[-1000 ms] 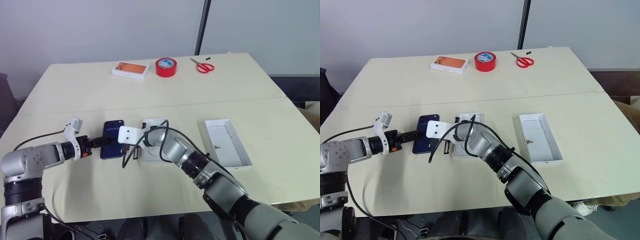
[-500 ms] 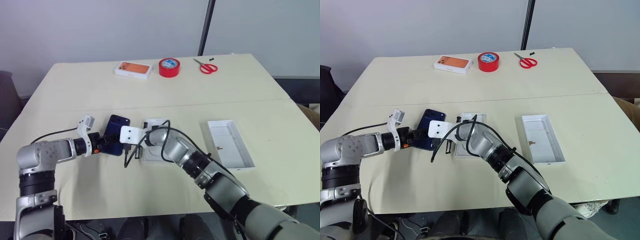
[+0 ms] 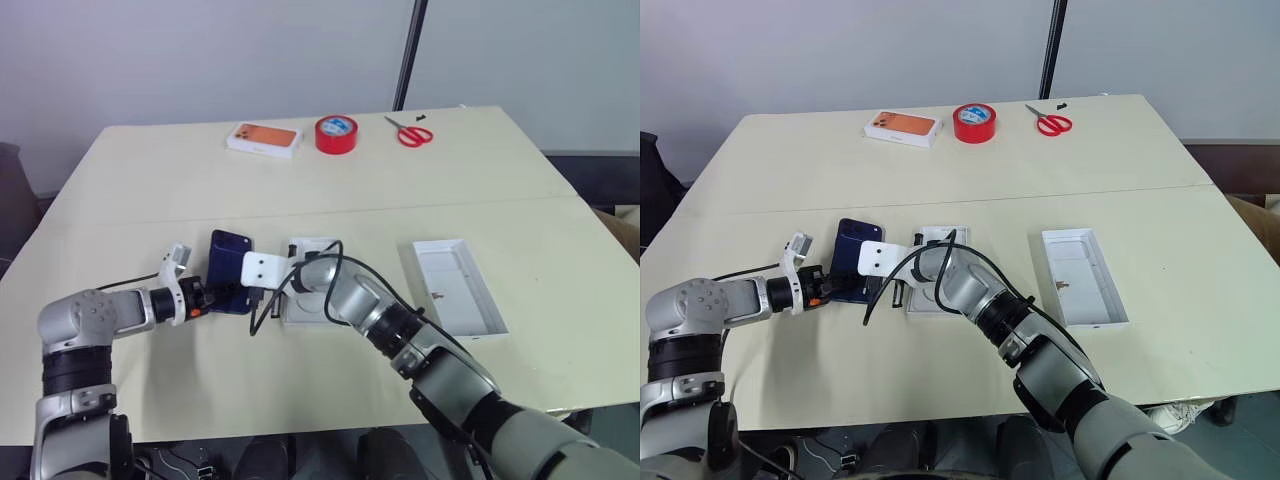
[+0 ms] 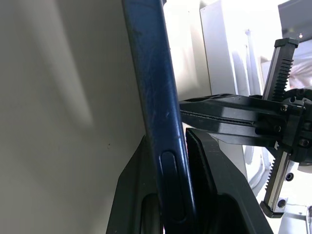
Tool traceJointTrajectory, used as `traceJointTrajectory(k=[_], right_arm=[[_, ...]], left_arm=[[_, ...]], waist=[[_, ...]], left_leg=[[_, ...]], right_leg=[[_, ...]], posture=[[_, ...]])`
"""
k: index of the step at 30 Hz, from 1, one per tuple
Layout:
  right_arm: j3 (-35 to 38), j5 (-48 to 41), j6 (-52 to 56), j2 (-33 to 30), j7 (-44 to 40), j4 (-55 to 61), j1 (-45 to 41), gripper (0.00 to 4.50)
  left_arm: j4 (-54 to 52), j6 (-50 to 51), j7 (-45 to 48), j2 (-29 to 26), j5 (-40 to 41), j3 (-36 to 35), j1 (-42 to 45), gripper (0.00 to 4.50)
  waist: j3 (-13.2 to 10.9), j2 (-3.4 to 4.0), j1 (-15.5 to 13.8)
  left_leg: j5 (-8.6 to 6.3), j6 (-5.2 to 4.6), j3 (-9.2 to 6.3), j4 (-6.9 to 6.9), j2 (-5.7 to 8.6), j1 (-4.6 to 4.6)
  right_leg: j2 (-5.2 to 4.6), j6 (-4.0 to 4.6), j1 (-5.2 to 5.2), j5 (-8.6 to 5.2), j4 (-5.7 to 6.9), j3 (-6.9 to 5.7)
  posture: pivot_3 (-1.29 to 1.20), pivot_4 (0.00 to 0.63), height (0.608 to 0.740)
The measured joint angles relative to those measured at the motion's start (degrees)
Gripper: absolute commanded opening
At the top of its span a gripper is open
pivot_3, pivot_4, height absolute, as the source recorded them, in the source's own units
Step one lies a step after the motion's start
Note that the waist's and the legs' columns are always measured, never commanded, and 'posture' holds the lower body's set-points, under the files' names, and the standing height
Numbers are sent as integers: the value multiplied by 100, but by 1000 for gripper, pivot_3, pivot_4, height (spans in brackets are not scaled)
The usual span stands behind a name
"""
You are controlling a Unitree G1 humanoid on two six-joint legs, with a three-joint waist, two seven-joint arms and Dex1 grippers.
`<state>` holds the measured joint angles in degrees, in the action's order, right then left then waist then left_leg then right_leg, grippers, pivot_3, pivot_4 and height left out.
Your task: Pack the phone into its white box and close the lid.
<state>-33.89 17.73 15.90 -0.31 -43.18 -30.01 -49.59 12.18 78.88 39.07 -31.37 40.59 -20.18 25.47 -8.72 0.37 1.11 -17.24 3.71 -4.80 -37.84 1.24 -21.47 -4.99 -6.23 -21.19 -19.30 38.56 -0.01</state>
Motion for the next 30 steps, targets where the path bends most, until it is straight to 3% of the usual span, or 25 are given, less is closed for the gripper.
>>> traceJointTrajectory(k=[3, 11, 14, 18, 24, 30], right_arm=[[2, 2, 3, -50, 1, 59, 19, 0], [777, -725, 68, -22, -130, 508, 227, 0], [1503, -1704, 659, 34, -533, 1144, 262, 823], [1884, -2558, 1217, -492, -1194, 2221, 623, 2778], [1430, -2585, 809, -1798, -2077, 2884, 1398, 2778], [1100, -2431, 174, -2246, -2293, 3081, 1756, 2778]], left_arm=[[-15, 164, -48, 108, 121, -159, 12, 3], [95, 400, -210, 314, 268, -537, -16, 3], [234, 485, -309, 466, 421, -858, 15, 3], [273, 439, -304, 606, 706, -1253, 11, 3], [169, 403, -300, 582, 889, -1252, 26, 3], [-10, 59, -179, 551, 884, -864, 65, 3]], waist=[[0, 0, -8], [-4, -4, 8], [-9, -13, -5], [-17, -31, -9], [-27, -40, 51], [-36, -51, 146]], left_leg=[[0, 0, -1, 1, -1, 2], [1, 2, 1, 9, -7, -5], [2, 4, -2, 11, -14, -10], [2, 4, -3, 5, -14, -50], [6, 11, 5, -6, -21, -94], [9, 17, 7, -4, -44, -94]], right_leg=[[0, 0, 11, 0, -21, 0], [2, -1, 10, 0, -36, -1], [1, -1, 9, 0, -41, -4], [1, -2, -4, 1, -44, -5], [22, -3, -44, 1, -44, -5], [35, -3, -45, 1, -44, -5]], posture=[[0, 150, 740], [0, 150, 740], [0, 150, 740], [0, 150, 740], [0, 150, 740], [0, 150, 740]])
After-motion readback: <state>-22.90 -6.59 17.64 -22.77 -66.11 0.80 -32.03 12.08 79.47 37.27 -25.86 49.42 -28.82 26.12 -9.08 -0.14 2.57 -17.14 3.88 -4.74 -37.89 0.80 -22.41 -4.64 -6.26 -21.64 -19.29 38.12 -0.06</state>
